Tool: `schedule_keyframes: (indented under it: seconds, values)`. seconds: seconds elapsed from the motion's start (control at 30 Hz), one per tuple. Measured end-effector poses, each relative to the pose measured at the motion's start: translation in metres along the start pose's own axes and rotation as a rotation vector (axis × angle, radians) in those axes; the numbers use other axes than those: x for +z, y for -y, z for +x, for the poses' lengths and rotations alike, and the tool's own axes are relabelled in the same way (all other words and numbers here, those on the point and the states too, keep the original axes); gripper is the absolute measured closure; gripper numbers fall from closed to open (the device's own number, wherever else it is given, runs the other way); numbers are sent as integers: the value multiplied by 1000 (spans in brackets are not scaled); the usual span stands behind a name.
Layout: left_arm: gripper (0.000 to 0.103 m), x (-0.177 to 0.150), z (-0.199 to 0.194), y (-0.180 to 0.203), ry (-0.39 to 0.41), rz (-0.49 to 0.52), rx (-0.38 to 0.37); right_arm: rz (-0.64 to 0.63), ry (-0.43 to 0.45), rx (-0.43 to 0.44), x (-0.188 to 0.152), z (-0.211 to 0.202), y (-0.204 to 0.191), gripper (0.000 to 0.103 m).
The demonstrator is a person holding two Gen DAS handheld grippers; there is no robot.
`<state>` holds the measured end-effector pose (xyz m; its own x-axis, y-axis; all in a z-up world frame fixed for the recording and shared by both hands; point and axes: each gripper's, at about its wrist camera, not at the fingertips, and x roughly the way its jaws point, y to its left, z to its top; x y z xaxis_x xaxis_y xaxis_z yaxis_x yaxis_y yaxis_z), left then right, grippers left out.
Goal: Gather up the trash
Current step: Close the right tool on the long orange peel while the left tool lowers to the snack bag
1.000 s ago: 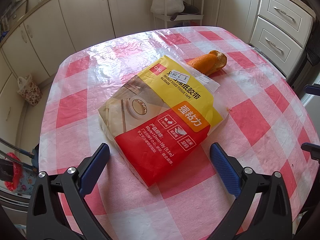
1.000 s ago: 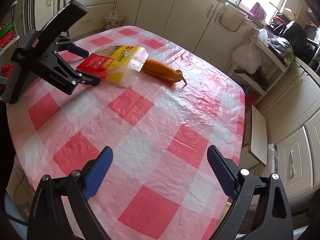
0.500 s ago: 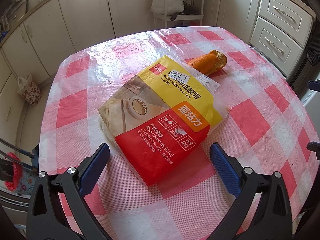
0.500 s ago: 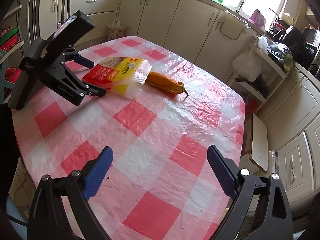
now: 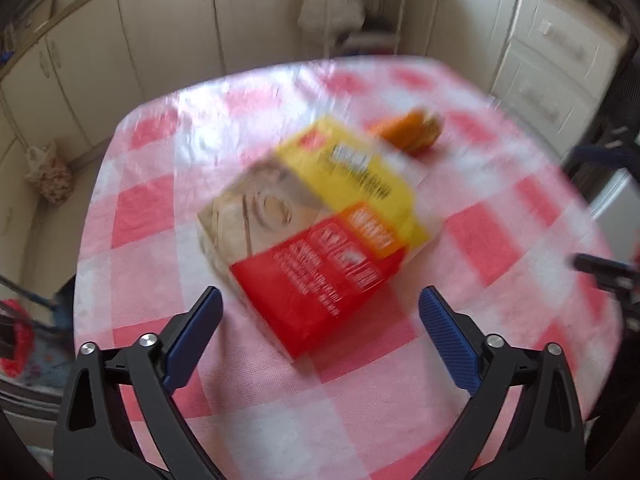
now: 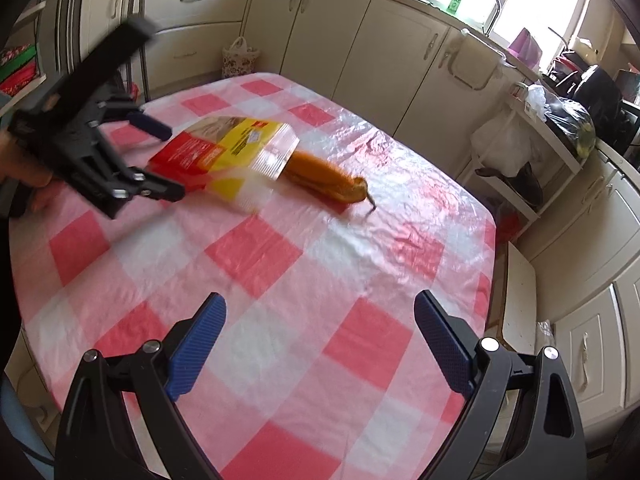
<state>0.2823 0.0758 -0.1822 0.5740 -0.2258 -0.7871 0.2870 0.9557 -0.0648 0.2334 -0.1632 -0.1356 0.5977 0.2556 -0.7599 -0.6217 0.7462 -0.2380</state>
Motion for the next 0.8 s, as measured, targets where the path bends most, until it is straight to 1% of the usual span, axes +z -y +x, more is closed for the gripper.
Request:
schedule_keyframes:
  seconds: [0.03,0.07,0.1,0.13,0.2,0.27,0.4,0.5,0.53,0.57,0.6,0.63,0.7,0.73,0.77,0.8]
  values:
    - [9,0,-10,0,58,10,-7,3,7,3,3,3,3,12]
    - [8,1,-14,2,91,31,-5,-1,14,7,7,6,6,12]
    - [8,4,-15,5,107,66,-1,-21,21,9,13,13,9,12]
    - [8,7,-13,8,98,104,-2,-42,22,2,18,19,10,12]
    - [8,15,-2,16,52,185,-15,-110,16,-10,32,36,11,12]
    - [7,20,8,21,29,253,-12,-156,19,-11,43,46,11,12]
    - [7,28,26,20,-17,285,-43,-255,17,22,66,67,10,12]
    - [8,32,33,16,-38,259,-111,-324,2,50,77,83,7,12]
    - [11,32,35,15,-46,253,-120,-344,-4,59,80,88,6,12]
    - [23,31,37,15,-56,249,-124,-359,-10,70,83,93,5,12]
    - [32,30,39,15,-64,242,-124,-374,-18,85,86,99,5,12]
    - [34,29,37,14,-57,236,-126,-384,-24,98,89,104,4,12]
    - [47,29,36,12,-47,220,-141,-400,-40,125,93,112,3,12]
    - [51,28,34,10,-43,210,-142,-402,-40,137,94,115,2,13]
    - [57,28,33,9,-40,200,-142,-393,-45,165,97,117,4,14]
    - [61,27,33,8,-37,190,-147,-384,-53,186,99,119,5,20]
